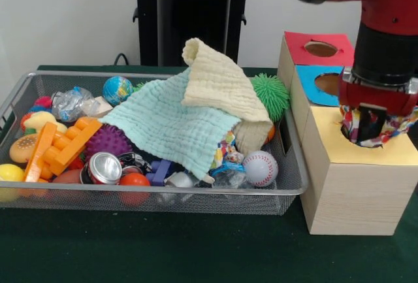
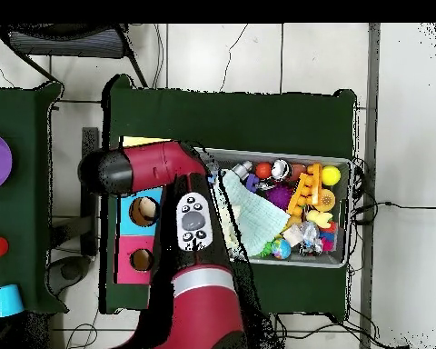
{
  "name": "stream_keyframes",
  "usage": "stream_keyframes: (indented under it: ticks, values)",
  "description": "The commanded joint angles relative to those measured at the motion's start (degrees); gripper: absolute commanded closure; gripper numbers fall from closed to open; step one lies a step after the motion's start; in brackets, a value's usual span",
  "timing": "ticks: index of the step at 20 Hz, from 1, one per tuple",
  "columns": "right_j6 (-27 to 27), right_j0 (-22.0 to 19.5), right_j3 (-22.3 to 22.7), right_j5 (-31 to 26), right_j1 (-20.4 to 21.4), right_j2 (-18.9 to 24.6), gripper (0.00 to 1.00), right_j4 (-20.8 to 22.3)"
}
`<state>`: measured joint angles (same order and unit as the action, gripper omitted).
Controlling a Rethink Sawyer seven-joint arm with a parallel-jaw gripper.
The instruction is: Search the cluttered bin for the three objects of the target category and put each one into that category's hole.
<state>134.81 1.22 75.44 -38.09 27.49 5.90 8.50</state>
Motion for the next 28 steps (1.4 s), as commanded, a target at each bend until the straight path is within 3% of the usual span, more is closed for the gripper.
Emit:
stream_keyframes:
  ticks: [1,18,28]
  values:
    - [-0.6,1.5,8.0,-9.5,6.5,-1.8,1.0,1.9]
    - [-1.1,0.3,6.2,-9.8,4.4,-1.1,1.0,1.1]
    - [1.8,2.1,11.8,-15.2,12.6,-2.0,1.0,-1.8]
